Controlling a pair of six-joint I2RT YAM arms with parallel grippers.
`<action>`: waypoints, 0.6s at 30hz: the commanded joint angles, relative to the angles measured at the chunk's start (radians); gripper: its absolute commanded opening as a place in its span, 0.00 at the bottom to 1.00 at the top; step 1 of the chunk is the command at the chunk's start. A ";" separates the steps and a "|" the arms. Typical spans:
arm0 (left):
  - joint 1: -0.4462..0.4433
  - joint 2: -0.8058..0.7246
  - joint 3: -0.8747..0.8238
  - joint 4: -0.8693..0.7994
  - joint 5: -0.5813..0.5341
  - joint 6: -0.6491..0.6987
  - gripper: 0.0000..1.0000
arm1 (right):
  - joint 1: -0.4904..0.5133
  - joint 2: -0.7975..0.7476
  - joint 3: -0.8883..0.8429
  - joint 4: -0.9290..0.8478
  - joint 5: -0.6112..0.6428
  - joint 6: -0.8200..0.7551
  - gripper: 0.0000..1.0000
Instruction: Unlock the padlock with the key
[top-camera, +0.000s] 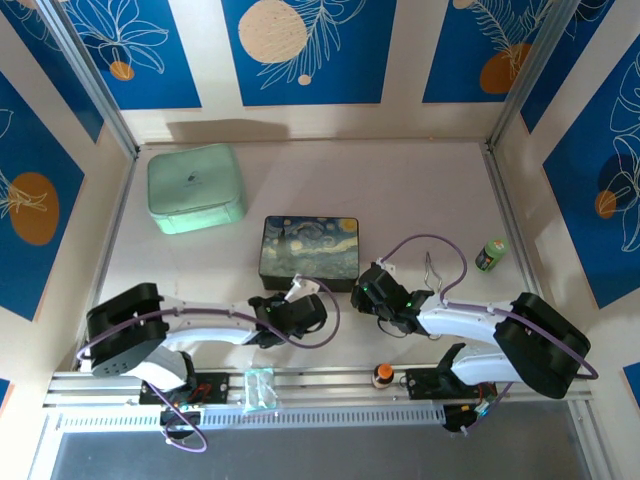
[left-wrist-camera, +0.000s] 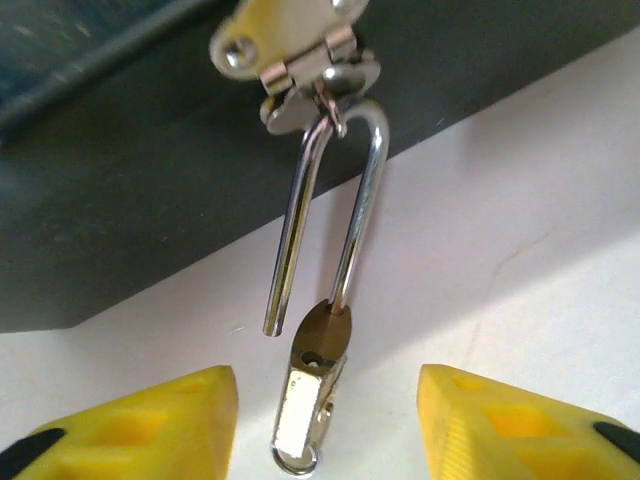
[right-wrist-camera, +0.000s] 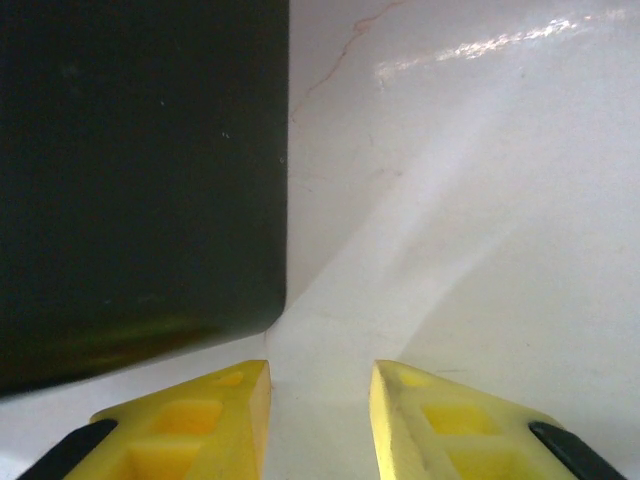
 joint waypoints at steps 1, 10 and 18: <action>0.009 0.043 0.015 0.013 -0.035 0.022 0.46 | -0.007 -0.007 -0.031 -0.044 0.008 0.015 0.33; -0.009 0.069 0.039 -0.050 -0.156 -0.029 0.28 | -0.009 -0.028 -0.040 -0.056 0.020 0.019 0.33; -0.051 0.135 0.067 -0.076 -0.184 -0.104 0.19 | -0.009 -0.011 -0.032 -0.053 0.018 0.023 0.34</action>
